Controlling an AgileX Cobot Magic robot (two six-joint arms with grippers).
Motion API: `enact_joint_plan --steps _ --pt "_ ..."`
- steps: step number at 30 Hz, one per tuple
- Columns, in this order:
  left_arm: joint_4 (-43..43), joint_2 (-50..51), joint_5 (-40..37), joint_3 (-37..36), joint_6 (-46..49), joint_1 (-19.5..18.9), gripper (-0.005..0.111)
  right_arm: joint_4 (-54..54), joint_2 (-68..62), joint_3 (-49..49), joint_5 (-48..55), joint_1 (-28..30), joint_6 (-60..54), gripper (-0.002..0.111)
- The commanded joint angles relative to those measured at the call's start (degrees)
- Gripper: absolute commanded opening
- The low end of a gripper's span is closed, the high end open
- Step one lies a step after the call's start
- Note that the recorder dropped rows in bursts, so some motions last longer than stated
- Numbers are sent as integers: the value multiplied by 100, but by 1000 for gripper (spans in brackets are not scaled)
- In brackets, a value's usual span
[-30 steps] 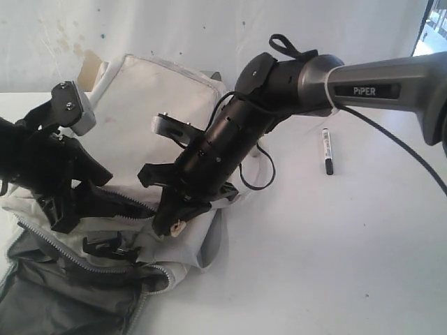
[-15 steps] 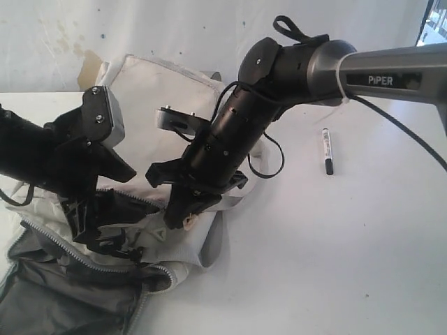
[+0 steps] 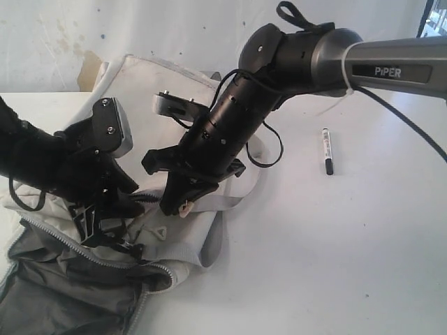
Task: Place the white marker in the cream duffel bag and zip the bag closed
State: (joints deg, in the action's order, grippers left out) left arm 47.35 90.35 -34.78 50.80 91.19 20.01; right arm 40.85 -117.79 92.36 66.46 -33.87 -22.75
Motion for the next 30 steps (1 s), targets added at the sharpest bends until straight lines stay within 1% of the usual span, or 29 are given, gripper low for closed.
enact_joint_plan --steps 1,4,8,12,16,19,24,30 --pt "87 27 -27 -13 -295 16 1 -84 111 39 17 24 11 0" --pt "102 27 -127 -13 -475 16 0 -147 111 39 17 24 24 0" --pt "102 27 -142 -13 -1146 -5 0 -563 111 39 16 24 169 0" --pt "280 -68 -449 -13 -1353 -186 0 -1264 111 39 5 34 495 0" --pt "685 -332 -635 -13 -1427 -454 0 -1441 111 39 -217 79 507 0" --pt "716 -503 -815 -13 -1490 -611 0 -1441 111 39 -502 174 507 0" --pt "356 -633 -1072 -13 -2172 -849 0 -1479 111 39 -1114 384 507 0" --pt "249 -773 -1350 -13 -2441 -1059 0 -1547 111 39 -2067 661 507 0"
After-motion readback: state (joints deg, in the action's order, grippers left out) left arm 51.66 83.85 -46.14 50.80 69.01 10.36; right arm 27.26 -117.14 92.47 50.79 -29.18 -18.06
